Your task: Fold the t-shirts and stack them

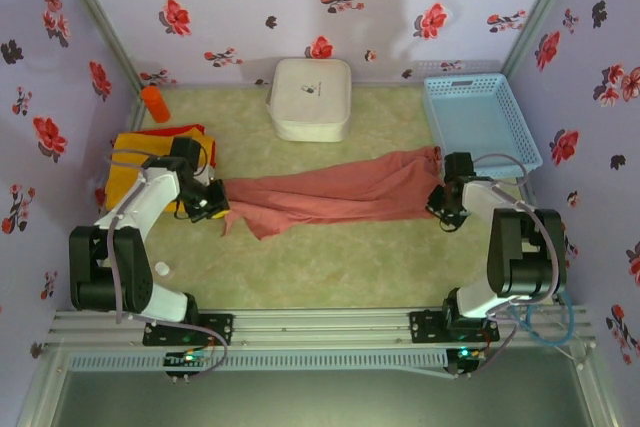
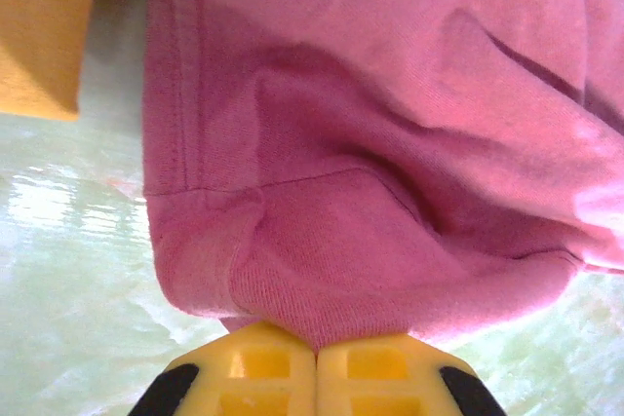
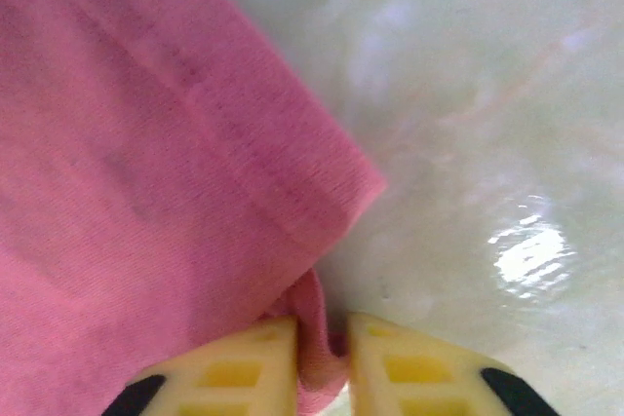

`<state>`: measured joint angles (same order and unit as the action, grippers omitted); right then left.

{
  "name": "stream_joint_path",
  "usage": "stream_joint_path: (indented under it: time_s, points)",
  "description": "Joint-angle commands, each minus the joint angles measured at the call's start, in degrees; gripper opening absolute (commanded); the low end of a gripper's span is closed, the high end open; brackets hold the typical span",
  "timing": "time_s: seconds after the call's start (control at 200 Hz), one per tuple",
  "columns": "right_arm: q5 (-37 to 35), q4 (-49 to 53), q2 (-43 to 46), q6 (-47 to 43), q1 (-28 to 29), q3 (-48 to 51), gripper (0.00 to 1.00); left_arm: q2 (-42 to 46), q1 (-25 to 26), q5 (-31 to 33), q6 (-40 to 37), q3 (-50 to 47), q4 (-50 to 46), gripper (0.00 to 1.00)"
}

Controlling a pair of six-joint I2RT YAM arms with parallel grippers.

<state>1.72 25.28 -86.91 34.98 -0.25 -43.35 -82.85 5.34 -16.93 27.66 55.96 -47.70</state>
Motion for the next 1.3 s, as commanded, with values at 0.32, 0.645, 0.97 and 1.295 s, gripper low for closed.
stream_joint_path:
  time_s: [0.32,0.645,0.97,1.295]
  points:
    - [2.6,18.6,11.2,-3.4,-0.8,-5.6,0.0,7.2,-1.1,2.2,-1.9,1.6,-9.9,0.0]
    - [-0.1,32.6,24.1,-3.4,-4.3,-9.4,0.0,18.6,-1.0,2.0,0.5,1.8,-20.7,0.0]
    - [-5.5,40.3,31.5,-2.1,-5.4,-10.9,0.0,30.9,-1.0,1.5,6.7,-1.8,-32.8,0.0]
    - [-6.0,43.6,36.6,1.0,-5.4,-10.8,0.02,32.9,-1.1,1.3,4.2,-6.0,-37.4,0.09]
